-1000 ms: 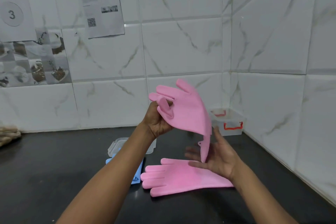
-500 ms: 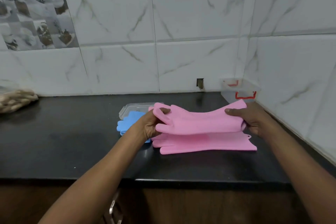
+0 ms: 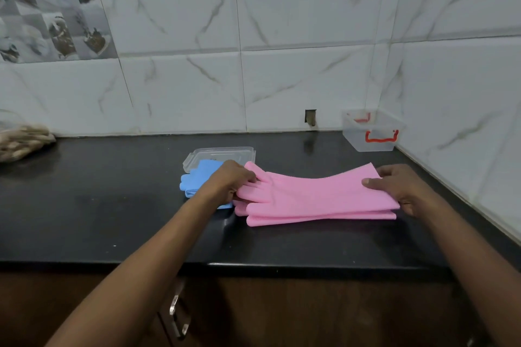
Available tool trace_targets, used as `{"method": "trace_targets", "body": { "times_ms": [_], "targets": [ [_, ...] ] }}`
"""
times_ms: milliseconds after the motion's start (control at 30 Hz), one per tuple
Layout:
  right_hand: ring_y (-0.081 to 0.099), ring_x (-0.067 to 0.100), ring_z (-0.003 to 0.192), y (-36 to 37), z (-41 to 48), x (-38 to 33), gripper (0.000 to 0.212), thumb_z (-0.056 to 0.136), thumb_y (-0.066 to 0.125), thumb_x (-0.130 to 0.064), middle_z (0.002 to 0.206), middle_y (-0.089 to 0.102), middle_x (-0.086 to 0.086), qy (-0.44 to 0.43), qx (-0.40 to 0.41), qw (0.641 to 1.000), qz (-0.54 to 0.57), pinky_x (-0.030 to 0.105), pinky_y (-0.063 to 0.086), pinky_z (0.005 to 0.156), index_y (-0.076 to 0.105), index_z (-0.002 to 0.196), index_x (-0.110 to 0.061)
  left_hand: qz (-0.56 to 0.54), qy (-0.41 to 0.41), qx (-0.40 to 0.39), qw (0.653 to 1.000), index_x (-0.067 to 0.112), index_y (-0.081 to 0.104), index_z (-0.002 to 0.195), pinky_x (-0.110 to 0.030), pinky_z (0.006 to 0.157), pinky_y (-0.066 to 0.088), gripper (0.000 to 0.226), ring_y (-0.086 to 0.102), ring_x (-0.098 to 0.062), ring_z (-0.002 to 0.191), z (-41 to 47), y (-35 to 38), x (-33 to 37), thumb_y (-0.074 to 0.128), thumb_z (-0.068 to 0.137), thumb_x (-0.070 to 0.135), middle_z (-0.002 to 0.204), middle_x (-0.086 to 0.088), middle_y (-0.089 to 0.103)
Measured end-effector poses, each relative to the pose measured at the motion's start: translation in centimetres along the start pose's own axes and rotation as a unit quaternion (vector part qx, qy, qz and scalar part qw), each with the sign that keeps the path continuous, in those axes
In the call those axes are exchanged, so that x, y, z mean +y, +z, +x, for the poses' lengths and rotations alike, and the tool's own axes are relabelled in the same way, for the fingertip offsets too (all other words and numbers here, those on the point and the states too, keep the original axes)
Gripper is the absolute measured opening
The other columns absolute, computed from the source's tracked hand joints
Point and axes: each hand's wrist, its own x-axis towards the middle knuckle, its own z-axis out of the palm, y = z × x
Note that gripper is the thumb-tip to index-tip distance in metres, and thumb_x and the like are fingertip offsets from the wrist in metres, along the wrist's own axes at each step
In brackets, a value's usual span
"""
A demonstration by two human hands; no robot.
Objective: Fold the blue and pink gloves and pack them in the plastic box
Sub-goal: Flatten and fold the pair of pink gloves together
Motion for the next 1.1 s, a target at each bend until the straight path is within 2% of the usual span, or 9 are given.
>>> {"method": "trace_targets", "body": {
  "times_ms": [67, 167, 267, 333, 400, 533, 700, 900, 1100],
  "targets": [
    [0.067, 0.026, 0.082, 0.0, 0.1, 0.2, 0.024, 0.081, 0.077, -0.006, 0.096, 0.07, 0.014, -0.014, 0.013, 1.0, 0.002, 0.033, 0.052, 0.061, 0.068, 0.103, -0.002, 0.017, 0.006, 0.014, 1.0, 0.001, 0.07, 0.089, -0.035, 0.066, 0.054, 0.015, 0.063, -0.027, 0.073, 0.0, -0.3, -0.1, 0.06, 0.081, 0.008, 0.083, -0.017, 0.069],
    [0.065, 0.028, 0.087, 0.3, 0.0, 1.2, 0.014, 0.082, 0.075, -0.006, 0.094, 0.07, 0.015, -0.016, 0.024, 0.999, -0.031, 0.039, 0.054, 0.073, 0.07, 0.094, -0.001, 0.027, -0.01, 0.02, 0.999, 0.001, 0.068, 0.097, -0.048, 0.079, 0.058, 0.019, 0.066, -0.033, 0.086, 0.2, -0.4, -1.1, 0.058, 0.082, 0.008, 0.097, -0.022, 0.069],
    [0.064, 0.025, 0.085, 0.4, 0.0, 1.8, 0.009, 0.083, 0.075, -0.009, 0.093, 0.071, 0.014, -0.023, 0.044, 0.998, -0.04, 0.035, 0.05, 0.069, 0.073, 0.088, -0.003, -0.009, -0.03, -0.013, 0.999, 0.006, 0.066, 0.099, -0.044, 0.068, 0.061, 0.02, 0.068, -0.03, 0.086, 0.4, -0.3, -1.4, 0.063, 0.085, 0.02, 0.101, -0.018, 0.068],
    [0.065, 0.025, 0.086, 0.5, -0.2, 2.0, 0.008, 0.084, 0.073, -0.006, 0.095, 0.072, 0.017, -0.039, 0.053, 0.997, -0.031, 0.039, 0.052, 0.075, 0.074, 0.089, -0.001, -0.041, -0.027, -0.024, 0.999, 0.007, 0.067, 0.099, -0.044, 0.066, 0.061, 0.024, 0.07, -0.032, 0.09, 0.6, -0.3, -1.5, 0.066, 0.087, 0.028, 0.101, -0.016, 0.07],
    [0.064, 0.026, 0.086, 0.4, -0.4, 2.1, 0.012, 0.087, 0.069, -0.004, 0.099, 0.072, 0.023, -0.052, 0.063, 0.997, -0.011, 0.042, 0.052, 0.083, 0.073, 0.095, 0.004, -0.045, -0.011, -0.018, 0.999, 0.006, 0.065, 0.095, -0.05, 0.075, 0.06, 0.018, 0.07, -0.033, 0.093, 1.0, -0.2, -1.7, 0.063, 0.092, 0.023, 0.102, -0.018, 0.071],
    [0.061, 0.027, 0.09, 0.4, -0.3, 2.2, 0.018, 0.094, 0.059, -0.006, 0.105, 0.069, 0.025, -0.047, 0.061, 0.997, 0.005, 0.04, 0.05, 0.081, 0.07, 0.103, 0.005, -0.03, 0.002, 0.008, 1.0, 0.007, 0.064, 0.089, -0.054, 0.079, 0.059, 0.011, 0.069, -0.035, 0.09, 1.5, 0.0, -2.2, 0.059, 0.094, 0.014, 0.097, -0.019, 0.071],
    [0.065, 0.019, 0.088, 0.7, -0.3, 2.4, 0.013, 0.085, 0.066, -0.008, 0.1, 0.072, 0.008, -0.07, 0.076, 0.994, -0.047, 0.034, 0.051, 0.077, 0.075, 0.095, -0.009, 0.061, 0.011, 0.034, 0.997, 0.007, 0.065, 0.089, -0.051, 0.079, 0.06, 0.012, 0.067, -0.034, 0.088, 1.1, -0.2, -2.0, 0.058, 0.092, 0.016, 0.093, -0.018, 0.07],
    [0.065, 0.021, 0.09, 0.9, -0.6, 2.6, 0.024, 0.079, 0.075, -0.011, 0.102, 0.074, 0.009, -0.119, 0.095, 0.98, -0.129, 0.033, 0.048, 0.08, 0.076, 0.103, -0.01, 0.185, 0.052, 0.048, 0.98, 0.004, 0.067, 0.105, -0.036, 0.077, 0.052, 0.022, 0.064, -0.032, 0.094, 0.0, -0.5, -1.5, 0.055, 0.092, 0.017, 0.102, -0.017, 0.07],
    [0.058, 0.014, 0.085, 0.6, -2.0, 2.2, 0.026, 0.082, 0.074, -0.016, 0.107, 0.073, 0.007, -0.173, 0.155, 0.95, -0.209, 0.026, 0.042, 0.08, 0.075, 0.108, -0.013, 0.275, 0.106, 0.11, 0.949, 0.002, 0.057, 0.119, -0.036, 0.086, 0.044, 0.038, 0.058, -0.031, 0.105, -0.7, 0.6, -1.1, 0.062, 0.092, 0.027, 0.118, -0.017, 0.062]
  ]
}}
